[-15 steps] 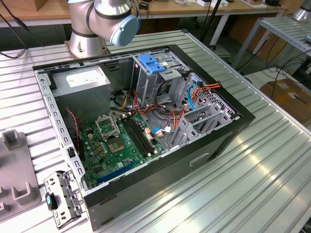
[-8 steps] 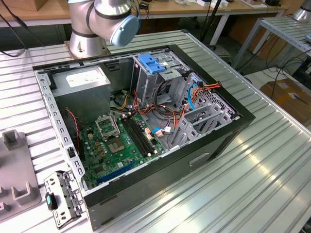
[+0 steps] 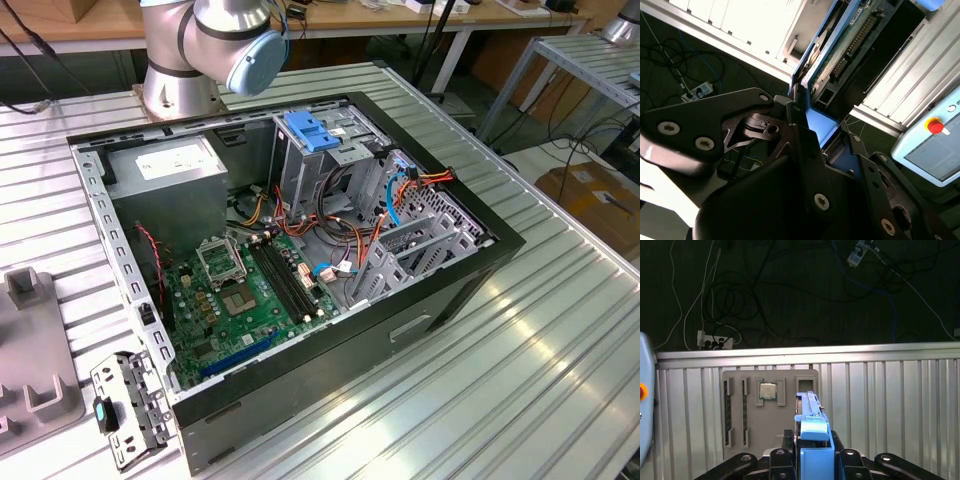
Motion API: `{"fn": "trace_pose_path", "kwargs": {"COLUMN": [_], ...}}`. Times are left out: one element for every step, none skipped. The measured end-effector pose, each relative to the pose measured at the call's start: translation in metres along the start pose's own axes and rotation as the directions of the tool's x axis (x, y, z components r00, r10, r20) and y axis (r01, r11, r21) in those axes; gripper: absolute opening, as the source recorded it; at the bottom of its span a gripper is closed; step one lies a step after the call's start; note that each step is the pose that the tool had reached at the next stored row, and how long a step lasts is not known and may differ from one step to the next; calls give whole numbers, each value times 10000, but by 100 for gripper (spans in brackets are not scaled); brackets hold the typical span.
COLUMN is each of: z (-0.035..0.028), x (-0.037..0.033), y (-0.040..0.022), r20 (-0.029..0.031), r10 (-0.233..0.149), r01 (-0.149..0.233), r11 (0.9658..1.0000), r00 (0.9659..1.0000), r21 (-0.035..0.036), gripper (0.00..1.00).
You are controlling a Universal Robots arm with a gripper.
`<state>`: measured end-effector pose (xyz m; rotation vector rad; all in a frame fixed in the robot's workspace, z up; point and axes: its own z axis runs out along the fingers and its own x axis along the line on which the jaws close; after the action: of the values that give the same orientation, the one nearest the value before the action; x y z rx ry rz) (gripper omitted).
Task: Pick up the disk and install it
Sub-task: 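Pick up the disk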
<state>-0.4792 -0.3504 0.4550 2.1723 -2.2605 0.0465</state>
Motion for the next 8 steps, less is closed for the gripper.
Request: {"fn": "trace_pose_path", "kwargs": {"z": [0, -1, -1, -1, -2, -7, -10, -15], "x": [0, 0, 0, 0, 0, 0, 0, 0], "y": [0, 0, 0, 0, 0, 0, 0, 0], "r20": [0, 0, 0, 0, 0, -1, 0, 0], "r10": [0, 0, 0, 0, 0, 0, 0, 0], "r01": [0, 0, 0, 0, 0, 0, 0, 0], "r11": [10000, 10000, 10000, 10000, 10000, 10000, 10000, 10000], "r00": [10000, 10000, 10000, 10000, 10000, 10000, 10000, 10000], "r21": [1, 0, 1, 0, 1, -2, -1, 0], "gripper": [37, 37, 37, 37, 37, 37, 37, 37]}}
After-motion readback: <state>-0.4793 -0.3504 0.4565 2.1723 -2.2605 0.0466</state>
